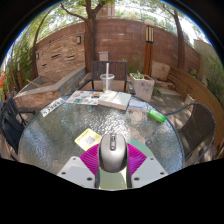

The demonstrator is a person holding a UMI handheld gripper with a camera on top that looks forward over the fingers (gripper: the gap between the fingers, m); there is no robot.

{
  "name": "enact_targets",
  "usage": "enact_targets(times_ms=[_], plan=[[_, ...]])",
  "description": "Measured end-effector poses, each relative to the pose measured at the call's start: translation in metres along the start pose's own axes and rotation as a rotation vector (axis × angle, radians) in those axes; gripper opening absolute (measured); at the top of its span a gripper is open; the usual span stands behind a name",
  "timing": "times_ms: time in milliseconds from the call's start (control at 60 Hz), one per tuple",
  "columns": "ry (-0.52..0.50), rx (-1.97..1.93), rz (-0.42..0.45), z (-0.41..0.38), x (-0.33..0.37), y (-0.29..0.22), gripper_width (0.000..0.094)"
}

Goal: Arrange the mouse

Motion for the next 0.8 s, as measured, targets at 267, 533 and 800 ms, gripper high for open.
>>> enact_targets(times_ms=[267, 533, 800], plan=[[-0.001, 0.005, -0.115, 0.028, -0.01, 0.064, 0.0659], [0.054, 0.004, -0.031, 0.016, 0.072, 0.015, 0.0852], [0.099, 0.043, 0.037, -0.015, 0.202, -0.004, 0.0866]])
Point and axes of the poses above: the point between the fingertips, and its own axes, seen from behind it with the camera up: z to the right, y down, x backward, against the way the camera looks, the point moved 7 cm from there along x, backward, against the way the camera looks, and after that the axes turned 13 degrees about z, right-handed, at the moved point
